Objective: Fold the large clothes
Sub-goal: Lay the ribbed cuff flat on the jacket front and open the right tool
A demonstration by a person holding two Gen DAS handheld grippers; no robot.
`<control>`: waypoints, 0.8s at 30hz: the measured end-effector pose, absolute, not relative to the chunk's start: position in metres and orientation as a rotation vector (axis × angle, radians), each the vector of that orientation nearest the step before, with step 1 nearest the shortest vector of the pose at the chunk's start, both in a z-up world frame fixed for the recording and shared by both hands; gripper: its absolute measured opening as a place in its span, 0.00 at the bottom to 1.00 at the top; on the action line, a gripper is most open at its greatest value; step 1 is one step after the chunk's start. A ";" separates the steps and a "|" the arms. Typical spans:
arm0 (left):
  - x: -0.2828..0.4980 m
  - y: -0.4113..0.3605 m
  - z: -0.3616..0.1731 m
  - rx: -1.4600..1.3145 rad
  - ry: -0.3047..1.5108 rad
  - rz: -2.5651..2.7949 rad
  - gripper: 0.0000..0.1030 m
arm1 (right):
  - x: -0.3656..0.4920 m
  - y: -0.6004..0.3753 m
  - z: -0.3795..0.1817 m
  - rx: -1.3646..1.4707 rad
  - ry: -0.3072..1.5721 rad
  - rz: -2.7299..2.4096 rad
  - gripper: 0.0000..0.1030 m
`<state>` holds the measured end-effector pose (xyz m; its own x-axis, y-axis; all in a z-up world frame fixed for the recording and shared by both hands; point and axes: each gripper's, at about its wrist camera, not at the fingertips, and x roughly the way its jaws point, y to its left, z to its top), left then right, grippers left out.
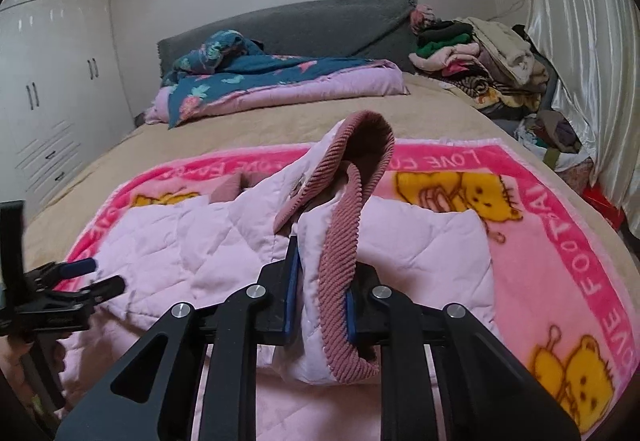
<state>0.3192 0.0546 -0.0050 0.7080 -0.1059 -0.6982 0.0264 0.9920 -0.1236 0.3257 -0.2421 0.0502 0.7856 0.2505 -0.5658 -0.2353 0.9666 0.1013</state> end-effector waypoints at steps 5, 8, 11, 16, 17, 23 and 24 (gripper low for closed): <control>0.319 0.058 -0.002 -0.096 0.770 -0.061 0.91 | 0.336 -0.245 0.026 0.034 0.658 0.224 0.17; 0.321 0.059 -0.002 -0.098 0.775 -0.060 0.91 | 0.339 -0.244 0.017 0.020 0.687 0.205 0.18; 0.321 0.060 -0.001 -0.096 0.779 -0.053 0.91 | 0.341 -0.243 0.009 0.006 0.713 0.181 0.25; 0.322 0.058 -0.001 -0.087 0.780 -0.053 0.91 | 0.340 -0.245 0.006 -0.001 0.709 0.144 0.52; 0.323 0.058 -0.002 -0.086 0.781 -0.055 0.91 | 0.339 -0.246 0.007 -0.004 0.702 0.140 0.57; 0.324 0.055 -0.004 -0.078 0.782 -0.060 0.91 | 0.329 -0.249 0.015 -0.007 0.671 0.143 0.70; 0.325 0.055 -0.004 -0.077 0.782 -0.059 0.91 | 0.327 -0.249 0.017 -0.007 0.667 0.145 0.72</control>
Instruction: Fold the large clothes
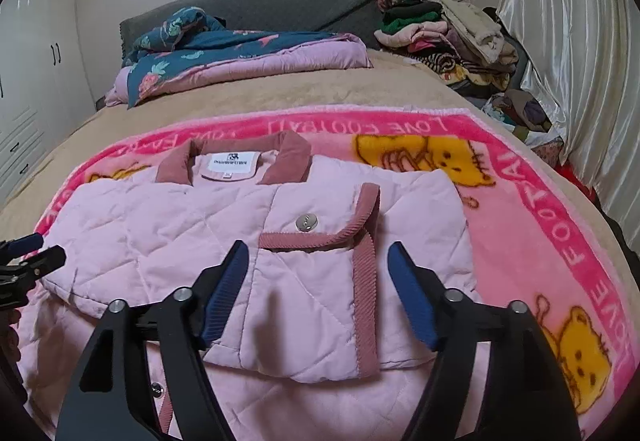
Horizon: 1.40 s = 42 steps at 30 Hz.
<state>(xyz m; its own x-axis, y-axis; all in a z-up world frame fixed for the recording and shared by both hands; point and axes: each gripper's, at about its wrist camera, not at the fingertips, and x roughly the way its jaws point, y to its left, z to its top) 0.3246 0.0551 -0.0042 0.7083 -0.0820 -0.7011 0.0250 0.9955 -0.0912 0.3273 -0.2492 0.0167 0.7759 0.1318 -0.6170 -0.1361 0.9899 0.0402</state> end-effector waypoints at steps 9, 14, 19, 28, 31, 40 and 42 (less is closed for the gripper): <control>0.332 0.060 -0.022 -0.079 0.845 -0.022 0.91 | 0.318 -0.241 0.024 -0.022 0.656 0.175 0.76; 0.334 0.065 -0.033 -0.096 0.868 -0.028 0.91 | 0.317 -0.225 0.023 -0.073 0.662 0.201 0.78; 0.336 0.074 -0.044 -0.133 0.896 -0.027 0.92 | 0.317 -0.210 0.022 -0.077 0.671 0.243 0.88; 0.336 0.086 -0.050 -0.168 0.911 -0.005 0.92 | 0.335 -0.172 0.002 -0.145 0.776 0.286 0.89; 0.337 0.087 -0.050 -0.166 0.910 -0.005 0.92 | 0.343 -0.170 -0.005 -0.140 0.804 0.278 0.89; 0.337 0.087 -0.050 -0.168 0.911 -0.004 0.92 | 0.359 -0.172 -0.030 -0.144 0.875 0.267 0.93; 0.337 0.086 -0.050 -0.168 0.911 -0.005 0.92 | 0.362 -0.174 -0.037 -0.126 0.885 0.272 0.96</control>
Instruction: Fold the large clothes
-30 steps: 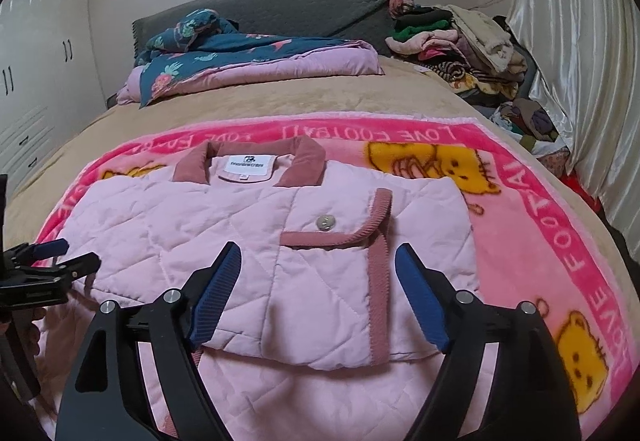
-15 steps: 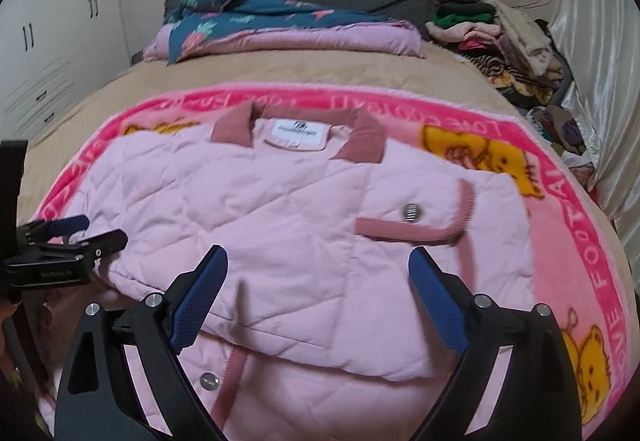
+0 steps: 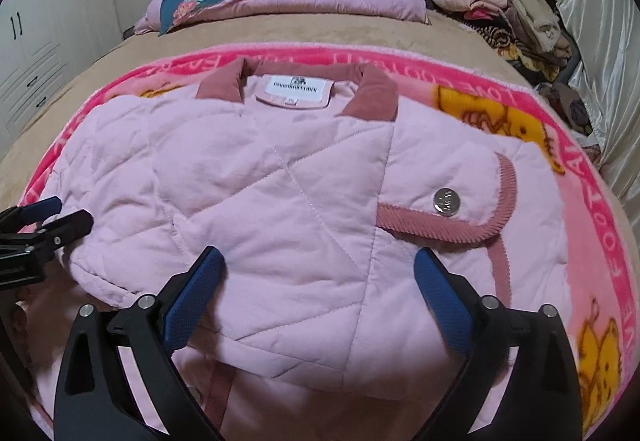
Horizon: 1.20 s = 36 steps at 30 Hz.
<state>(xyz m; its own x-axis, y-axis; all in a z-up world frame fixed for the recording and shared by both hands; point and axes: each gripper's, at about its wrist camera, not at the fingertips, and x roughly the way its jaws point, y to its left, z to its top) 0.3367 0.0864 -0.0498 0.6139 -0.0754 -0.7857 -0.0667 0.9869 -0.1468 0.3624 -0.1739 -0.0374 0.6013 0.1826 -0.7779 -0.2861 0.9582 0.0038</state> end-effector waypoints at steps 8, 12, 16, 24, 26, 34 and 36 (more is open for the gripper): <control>0.336 0.081 -0.043 -0.143 0.913 0.009 0.92 | 0.360 -0.180 -0.042 -0.080 0.885 0.265 0.96; 0.332 0.080 -0.038 -0.138 0.909 0.007 0.92 | 0.351 -0.182 -0.034 -0.073 0.873 0.264 0.96; 0.328 0.079 -0.035 -0.140 0.909 0.007 0.92 | 0.339 -0.189 -0.023 -0.043 0.848 0.265 0.96; 0.320 0.074 -0.024 -0.131 0.899 0.007 0.92 | 0.316 -0.208 -0.001 0.019 0.799 0.256 0.96; 0.317 0.073 -0.020 -0.129 0.893 0.004 0.92 | 0.309 -0.212 0.004 0.029 0.786 0.254 0.96; 0.305 0.068 -0.003 -0.139 0.865 -0.015 0.92 | 0.289 -0.224 0.021 0.075 0.746 0.263 0.96; 0.301 0.068 0.002 -0.142 0.856 -0.013 0.92 | 0.282 -0.225 0.028 0.077 0.726 0.262 0.96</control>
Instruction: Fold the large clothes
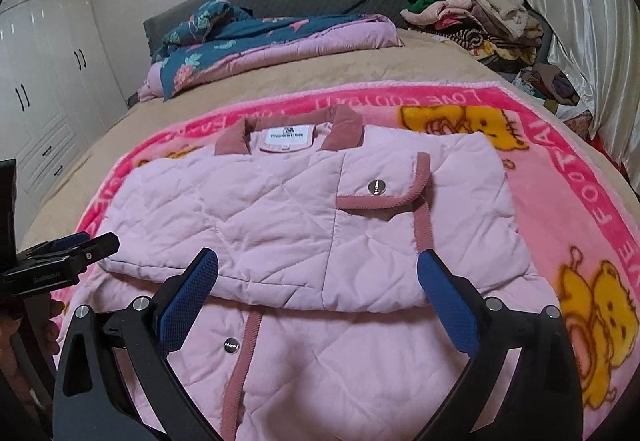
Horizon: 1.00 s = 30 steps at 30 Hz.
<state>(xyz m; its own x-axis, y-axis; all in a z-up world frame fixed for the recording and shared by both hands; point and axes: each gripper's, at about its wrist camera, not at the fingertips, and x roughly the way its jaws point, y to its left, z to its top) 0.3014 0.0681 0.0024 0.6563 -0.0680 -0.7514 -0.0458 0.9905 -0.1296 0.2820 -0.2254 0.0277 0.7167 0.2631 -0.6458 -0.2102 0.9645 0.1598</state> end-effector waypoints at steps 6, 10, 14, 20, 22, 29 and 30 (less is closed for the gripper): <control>0.288 0.068 0.017 -0.142 0.826 -0.011 0.92 | 0.263 -0.230 0.043 0.080 0.687 0.255 0.96; 0.280 0.067 0.027 -0.139 0.802 -0.011 0.92 | 0.252 -0.232 0.051 0.082 0.666 0.258 0.96; 0.273 0.067 0.035 -0.141 0.786 -0.014 0.92 | 0.242 -0.233 0.059 0.087 0.651 0.257 0.96; 0.261 0.066 0.047 -0.135 0.757 -0.017 0.92 | 0.230 -0.240 0.068 0.093 0.628 0.250 0.96; 0.255 0.064 0.051 -0.133 0.746 -0.022 0.92 | 0.225 -0.243 0.071 0.094 0.620 0.242 0.96; 0.238 0.059 0.064 -0.121 0.707 -0.026 0.92 | 0.208 -0.253 0.081 0.094 0.599 0.222 0.96; 0.235 0.058 0.066 -0.119 0.701 -0.026 0.92 | 0.205 -0.256 0.082 0.094 0.595 0.218 0.96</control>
